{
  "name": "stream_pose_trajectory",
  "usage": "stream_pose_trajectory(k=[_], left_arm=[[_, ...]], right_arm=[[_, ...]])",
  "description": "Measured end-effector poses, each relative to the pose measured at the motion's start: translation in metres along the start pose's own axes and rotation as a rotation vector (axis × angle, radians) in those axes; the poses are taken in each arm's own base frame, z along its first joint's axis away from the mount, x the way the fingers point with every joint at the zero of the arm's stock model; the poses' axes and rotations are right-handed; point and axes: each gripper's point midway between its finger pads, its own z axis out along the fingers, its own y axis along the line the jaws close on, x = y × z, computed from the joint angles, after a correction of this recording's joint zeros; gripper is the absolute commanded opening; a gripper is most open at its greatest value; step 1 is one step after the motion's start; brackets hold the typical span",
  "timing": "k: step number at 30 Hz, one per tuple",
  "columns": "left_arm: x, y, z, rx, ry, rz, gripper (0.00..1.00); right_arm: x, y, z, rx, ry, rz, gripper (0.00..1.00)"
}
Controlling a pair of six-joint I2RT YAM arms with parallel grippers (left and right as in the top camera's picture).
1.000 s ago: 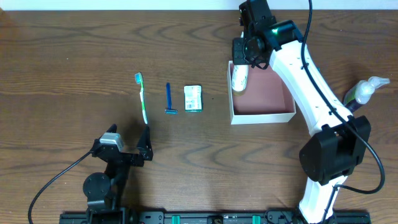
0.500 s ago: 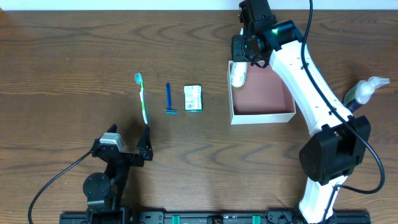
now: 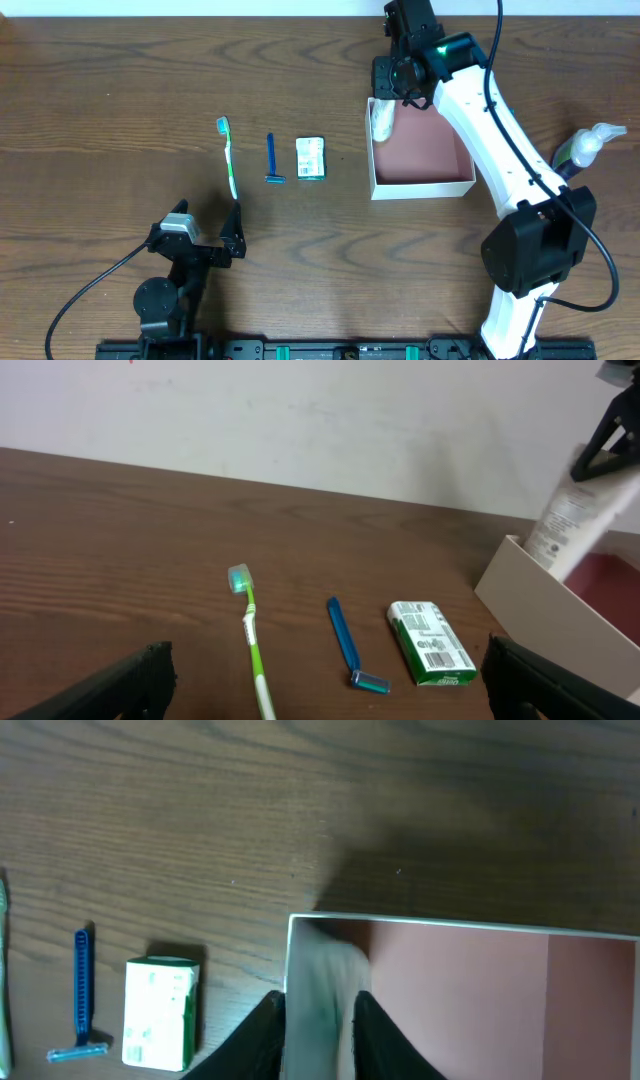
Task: Pack container
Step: 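Open the right gripper to release the tube in the box, then withdraw the right gripper right and grasp the white pump bottle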
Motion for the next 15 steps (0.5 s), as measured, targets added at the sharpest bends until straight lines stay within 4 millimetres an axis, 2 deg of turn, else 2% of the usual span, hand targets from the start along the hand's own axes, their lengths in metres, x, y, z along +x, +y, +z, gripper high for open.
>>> stream_pose_trajectory(k=[3,9,12,15], left_arm=[[0.000,0.000,0.000,0.000,0.000,0.000,0.98],[0.000,0.000,0.000,0.000,0.000,0.000,0.98],[0.000,0.000,0.000,0.000,0.000,0.000,0.98],[0.000,0.000,0.000,0.000,0.000,0.000,0.98]], right_arm=[[0.000,-0.001,0.000,0.004,-0.002,-0.001,0.31],[-0.005,-0.003,-0.003,0.024,-0.020,-0.003,0.43],[-0.010,-0.006,-0.017,0.030,-0.020,-0.007,0.45],[-0.031,-0.012,-0.045,0.026,-0.067,0.011,0.50]])
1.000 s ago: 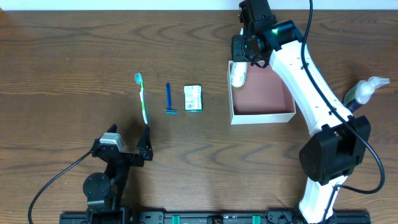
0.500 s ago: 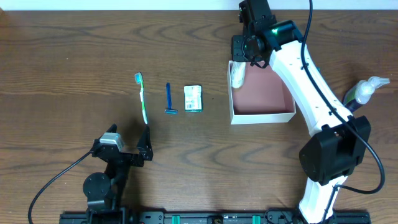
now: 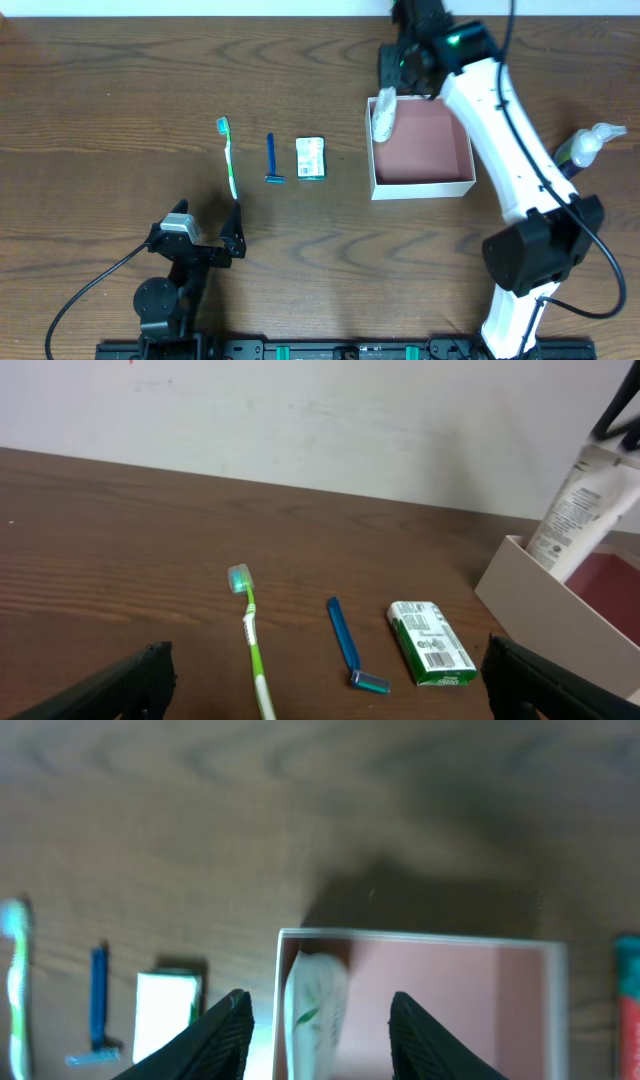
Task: Pack container
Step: 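Withdraw the right gripper right and grasp the white pump bottle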
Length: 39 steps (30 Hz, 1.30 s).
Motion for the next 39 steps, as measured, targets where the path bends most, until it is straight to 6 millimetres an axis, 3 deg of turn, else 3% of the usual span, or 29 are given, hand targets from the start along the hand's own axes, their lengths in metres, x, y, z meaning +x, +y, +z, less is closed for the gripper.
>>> stream_pose_trajectory(k=[2,3,5,7,11,14,17,21,23,26,33,39], left_arm=[[0.000,0.000,0.000,0.000,0.000,0.000,0.98],[0.000,0.000,0.000,0.000,0.000,0.000,0.98],[0.000,0.000,0.000,0.000,0.000,0.000,0.98],[0.000,0.000,0.000,0.000,0.001,0.000,0.98],[0.000,0.000,0.000,0.000,0.000,0.000,0.98],[0.000,0.000,0.000,0.000,0.001,0.000,0.98],[0.000,0.000,0.000,0.000,0.000,0.000,0.98],[0.000,0.000,0.000,0.000,0.000,0.000,0.98],[0.000,0.000,0.000,0.000,0.000,0.000,0.98],[0.000,0.000,0.000,0.000,0.000,0.000,0.98],[0.000,0.000,0.000,0.000,0.000,0.000,0.98],[0.000,0.000,0.000,0.000,0.000,0.000,0.98]], right_arm=[[-0.020,-0.014,-0.026,0.005,-0.051,0.032,0.62],[-0.026,-0.023,-0.038,0.014,-0.068,0.047,0.63],[-0.039,-0.052,-0.067,0.052,-0.112,0.096,0.72],[-0.046,-0.094,-0.102,0.116,-0.157,0.198,0.99],[-0.038,-0.177,-0.160,0.247,-0.222,0.397,0.99],[-0.017,-0.227,-0.187,0.314,-0.216,0.537,0.77],[0.001,-0.252,-0.189,0.335,-0.173,0.631,0.71],[0.021,-0.277,-0.173,0.370,-0.111,0.767,0.76],[0.035,-0.290,-0.160,0.394,-0.067,0.867,0.94],[0.052,-0.310,-0.141,0.426,-0.029,0.992,0.97],[0.069,-0.338,-0.107,0.458,-0.021,1.106,0.96],[0.068,-0.350,-0.085,0.456,-0.057,1.125,0.96]])
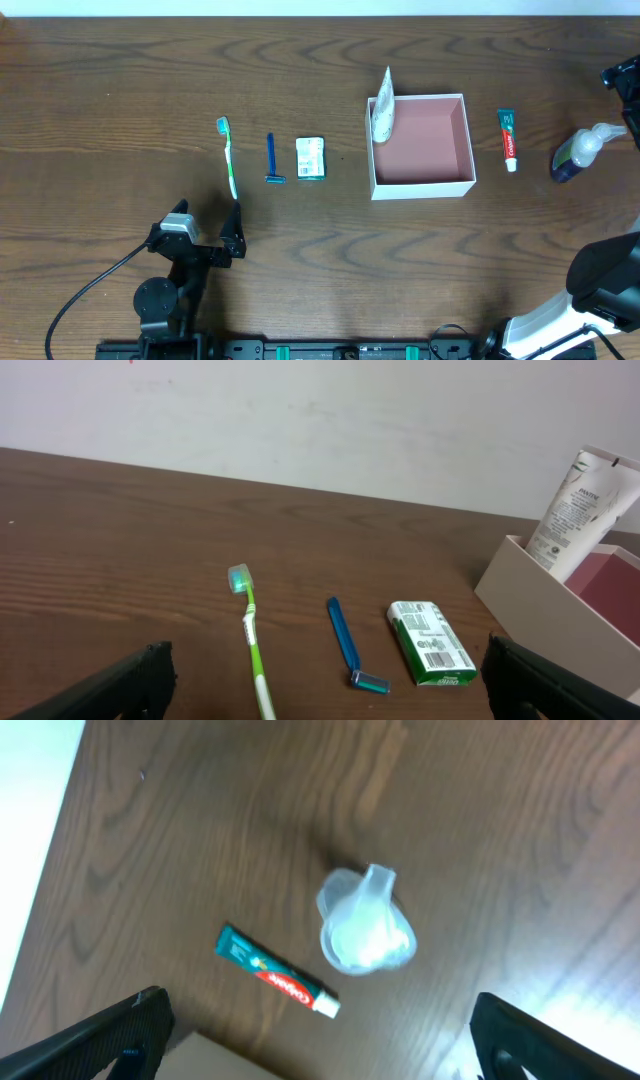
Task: Pack container
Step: 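Withdraw the right gripper right and grasp the white pump bottle, then carry the pump bottle left and lower it into the pink box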
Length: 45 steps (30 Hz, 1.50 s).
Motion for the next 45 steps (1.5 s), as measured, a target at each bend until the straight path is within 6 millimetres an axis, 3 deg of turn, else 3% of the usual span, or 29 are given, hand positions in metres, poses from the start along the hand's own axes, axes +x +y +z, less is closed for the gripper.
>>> stream_pose_trajectory(k=[13,33,37,45], left_arm=[[0.000,0.000,0.000,0.000,0.000,0.000,0.98],[0.000,0.000,0.000,0.000,0.000,0.000,0.98],[0.000,0.000,0.000,0.000,0.000,0.000,0.98],[0.000,0.000,0.000,0.000,0.000,0.000,0.98]], right_arm=[[0.016,-0.013,0.044,0.037,0.033,0.059,0.87],[0.023,-0.025,0.082,0.079,0.062,0.095,0.84],[0.026,-0.026,0.094,0.095,0.077,0.096,0.75],[0.023,-0.025,0.095,0.083,0.066,0.109,0.61]])
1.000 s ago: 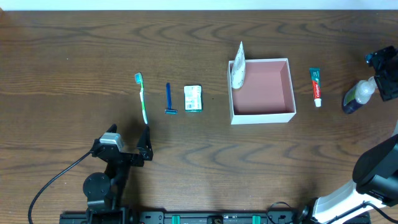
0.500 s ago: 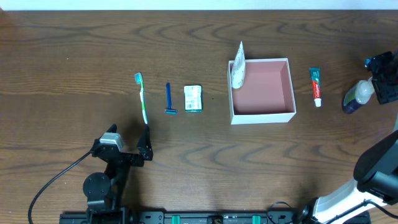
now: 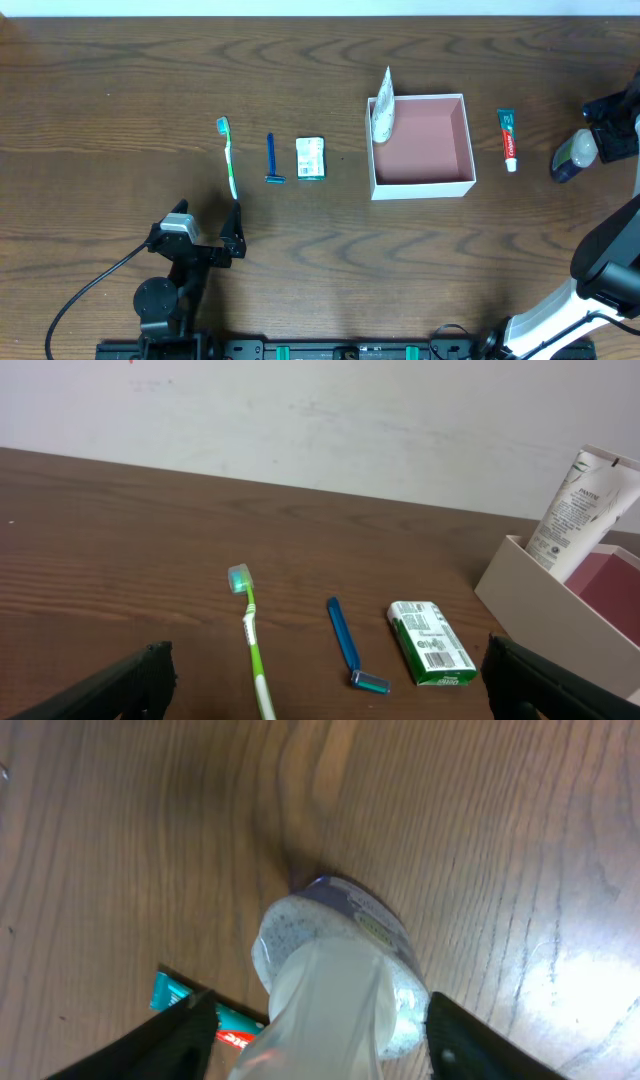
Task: Pack container
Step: 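Carry the pump bottle left and lower it into the pink box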
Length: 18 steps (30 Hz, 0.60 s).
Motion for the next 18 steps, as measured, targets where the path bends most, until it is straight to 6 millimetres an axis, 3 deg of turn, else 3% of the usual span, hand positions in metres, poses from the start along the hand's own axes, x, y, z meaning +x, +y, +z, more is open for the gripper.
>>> stream_pose_trajectory(k=[7,14,18], left_arm=[[0.0000,0.0000,0.0000,0.000,0.000,0.000,0.98],[0.0000,0.0000,0.0000,0.000,0.000,0.000,0.98],[0.0000,0.0000,0.0000,0.000,0.000,0.000,0.98]], right_arm=[[0.0004,0.0001,0.0000,-0.001,0.002,-0.002,0.35],[-0.0048,-0.0015,-0.0019,0.008,-0.020,-0.001,0.33],[-0.0012,-0.0051,-0.0056,0.024,0.001,-0.026,0.14]])
